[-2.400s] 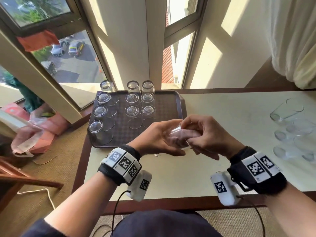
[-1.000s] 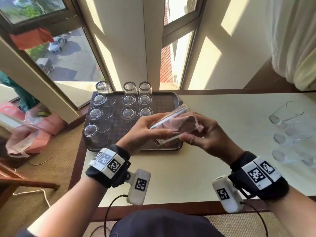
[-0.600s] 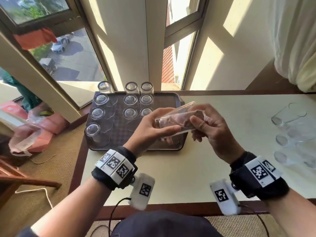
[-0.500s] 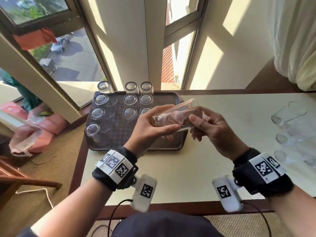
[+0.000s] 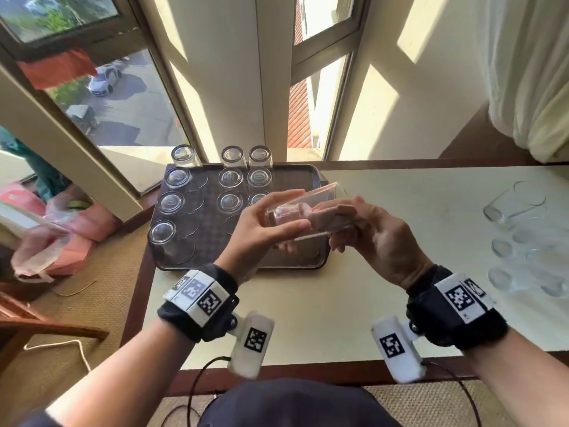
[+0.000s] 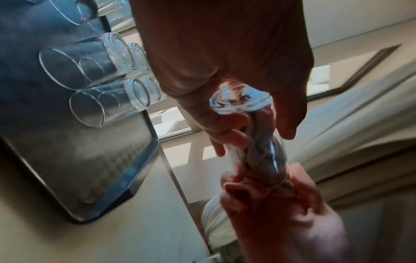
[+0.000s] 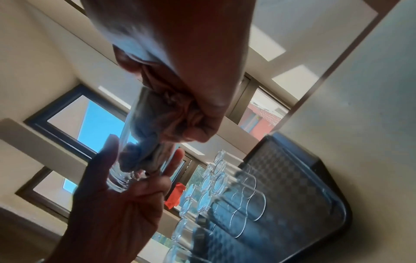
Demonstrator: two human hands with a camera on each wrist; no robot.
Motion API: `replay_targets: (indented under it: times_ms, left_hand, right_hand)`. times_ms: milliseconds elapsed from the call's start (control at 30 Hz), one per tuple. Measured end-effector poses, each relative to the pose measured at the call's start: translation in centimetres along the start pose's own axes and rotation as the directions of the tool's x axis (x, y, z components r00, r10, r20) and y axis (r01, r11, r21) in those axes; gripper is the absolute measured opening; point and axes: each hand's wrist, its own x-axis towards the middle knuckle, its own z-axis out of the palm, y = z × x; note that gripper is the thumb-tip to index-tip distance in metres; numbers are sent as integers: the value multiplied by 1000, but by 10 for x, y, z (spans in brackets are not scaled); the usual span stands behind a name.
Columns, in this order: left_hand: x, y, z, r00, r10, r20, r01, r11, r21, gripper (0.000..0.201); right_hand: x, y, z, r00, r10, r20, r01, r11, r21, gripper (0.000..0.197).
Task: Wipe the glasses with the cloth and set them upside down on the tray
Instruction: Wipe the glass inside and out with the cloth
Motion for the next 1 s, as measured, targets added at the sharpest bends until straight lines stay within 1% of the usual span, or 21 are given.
replay_targets:
  times_ms: [100,167,233,267,333,367,400,433,467,500,533,567,633,700,767,833,867,900,933,967,1000]
  left_hand:
    - [-2,8,1,987,157,28,-159,972,175,67]
    - [-1,11,-1,958,280,67,-285,888,362,67]
    - [1,10,-6,890,434,141,-435,715,548,62]
    - [3,9,-10,837,503,217,-514,584,628,60]
    - [6,6,-15,749,547,374,-610,350,711,59]
    - [6,4,-15,742,540,397,-614,311,726,62]
    - [6,1,-17,763,529,372,-591,337,733,67]
    - [6,0,-16,808,504,305,-543,436,718,74]
    - [6,-1,-15,873,439,210,-460,605,650,80]
    - [6,0,-12,941,316,120,-331,791,514,81]
    - [6,2,-8,982,174,79,-190,922,336,78]
    - [6,4,-7,997,47,60,-55,987,151,76]
    - [5,5,-9,994,-106,22,108,989,-105,81]
    - [4,6,-10,997,-77,-3,76,987,-143,70]
    - [1,8,-11,999,36,-35,-37,999,-34,58]
    - [0,7,-13,966,259,-29,-246,944,221,59]
    - [-1,4,-14,914,406,26,-381,833,400,61]
    - [-2,1,-15,844,523,121,-490,659,571,63]
    - [-2,-2,-15,791,583,187,-540,521,661,63]
    - [-1,-3,-15,799,572,183,-527,521,672,65]
    - [0,-2,-14,860,495,128,-460,639,616,70]
  right_hand:
    - [-1,2,-3,997,49,55,-56,989,134,47]
    - [-1,1,-3,995,76,60,-86,977,198,47]
    - [0,-4,-2,992,103,77,-116,972,203,48]
    - [1,-6,-2,988,111,104,-129,974,187,47]
    - [3,-7,-3,985,107,134,-121,987,104,43]
    - [4,-6,-3,990,85,109,-89,995,35,39]
    - [5,-2,0,997,45,58,-43,999,-27,36]
    - [5,3,2,1000,-4,-8,4,998,-61,37]
    - [6,8,5,997,-48,-58,45,997,-65,41]
    - [7,12,7,992,-90,-84,85,994,-68,45]
    - [8,15,10,987,-129,-93,121,989,-85,48]
    - [9,15,13,982,-165,-92,153,981,-118,49]
    - [9,11,15,979,-191,-71,178,971,-159,49]
    - [8,5,14,990,-142,-26,138,982,-133,47]
    - [7,0,14,998,-64,29,67,993,-99,44]
    - [7,-4,14,998,-18,59,25,993,-118,37]
    - [8,-5,15,998,-9,56,16,991,-136,32]
    - [9,-5,15,999,-10,40,16,989,-148,26]
    - [10,-4,15,1000,-23,14,24,988,-150,21]
    - [11,-3,15,999,-44,-16,41,989,-145,20]
    - [12,-2,15,996,-78,-42,72,988,-136,21]
